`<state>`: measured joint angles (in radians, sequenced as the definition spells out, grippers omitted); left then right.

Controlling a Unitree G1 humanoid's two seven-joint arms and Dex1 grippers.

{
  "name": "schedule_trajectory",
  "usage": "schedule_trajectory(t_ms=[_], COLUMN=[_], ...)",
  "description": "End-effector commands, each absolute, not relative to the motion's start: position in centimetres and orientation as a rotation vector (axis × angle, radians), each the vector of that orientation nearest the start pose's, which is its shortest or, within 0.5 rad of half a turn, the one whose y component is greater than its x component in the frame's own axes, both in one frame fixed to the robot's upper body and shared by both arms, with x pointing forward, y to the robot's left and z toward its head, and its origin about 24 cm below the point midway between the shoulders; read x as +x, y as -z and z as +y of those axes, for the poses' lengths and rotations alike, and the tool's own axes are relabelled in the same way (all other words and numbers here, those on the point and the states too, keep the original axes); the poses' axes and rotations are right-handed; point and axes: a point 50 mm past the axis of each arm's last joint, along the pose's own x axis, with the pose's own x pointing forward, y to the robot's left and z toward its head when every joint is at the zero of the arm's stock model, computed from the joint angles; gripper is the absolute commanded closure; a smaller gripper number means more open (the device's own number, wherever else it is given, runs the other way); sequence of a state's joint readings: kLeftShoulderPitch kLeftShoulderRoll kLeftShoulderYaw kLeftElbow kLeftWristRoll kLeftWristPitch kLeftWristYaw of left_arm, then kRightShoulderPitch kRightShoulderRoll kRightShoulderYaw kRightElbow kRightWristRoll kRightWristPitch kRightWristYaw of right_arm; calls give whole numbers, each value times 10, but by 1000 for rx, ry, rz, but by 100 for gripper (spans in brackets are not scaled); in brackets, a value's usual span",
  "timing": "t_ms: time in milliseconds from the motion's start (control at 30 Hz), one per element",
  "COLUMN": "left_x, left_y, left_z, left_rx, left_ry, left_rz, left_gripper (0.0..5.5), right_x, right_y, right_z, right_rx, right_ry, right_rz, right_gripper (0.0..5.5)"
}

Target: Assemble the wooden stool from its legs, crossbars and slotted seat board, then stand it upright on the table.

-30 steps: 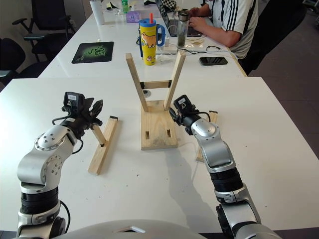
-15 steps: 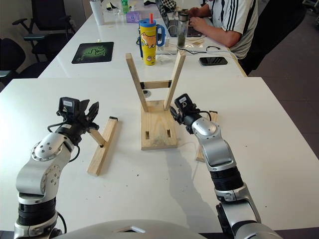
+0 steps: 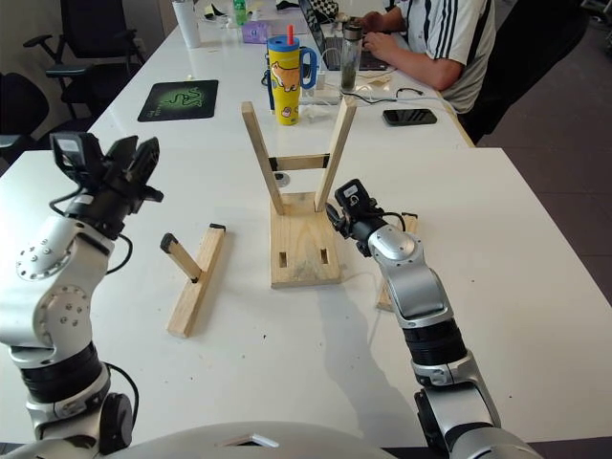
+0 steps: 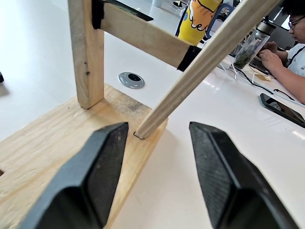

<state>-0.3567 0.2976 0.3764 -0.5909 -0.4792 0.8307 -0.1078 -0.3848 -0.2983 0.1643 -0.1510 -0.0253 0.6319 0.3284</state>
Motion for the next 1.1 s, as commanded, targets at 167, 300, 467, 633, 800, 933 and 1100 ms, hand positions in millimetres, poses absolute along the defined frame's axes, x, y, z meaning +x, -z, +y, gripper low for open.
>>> schedule_trajectory(t_ms=[167,300,467,633,800,933,1100], left_x=[246,211,202,197,192,189,189], left_y=[-131,-87,-88,-90,-76,-65,-61], left_z=[280,262,253,241,228,222,221], left_rx=[-62,137,196,210,214,269,359], left_ry=[-22,320,449,512,520,519,513], left_rz=[207,530,598,635,708,742,749], left_gripper=[365,309,242,171,115,115,165], right_x=[305,303,301,300,301,301,302], right_y=[-116,-114,-111,-111,-111,-112,-112], right_z=[-134,-138,-139,-140,-139,-138,-137], right_rx=[-362,-361,-357,-360,-364,-366,-367], right_ry=[-423,-403,-393,-391,-393,-397,-404], right_rz=[168,173,177,180,177,173,171], right_gripper=[314,314,314,314,314,314,314])
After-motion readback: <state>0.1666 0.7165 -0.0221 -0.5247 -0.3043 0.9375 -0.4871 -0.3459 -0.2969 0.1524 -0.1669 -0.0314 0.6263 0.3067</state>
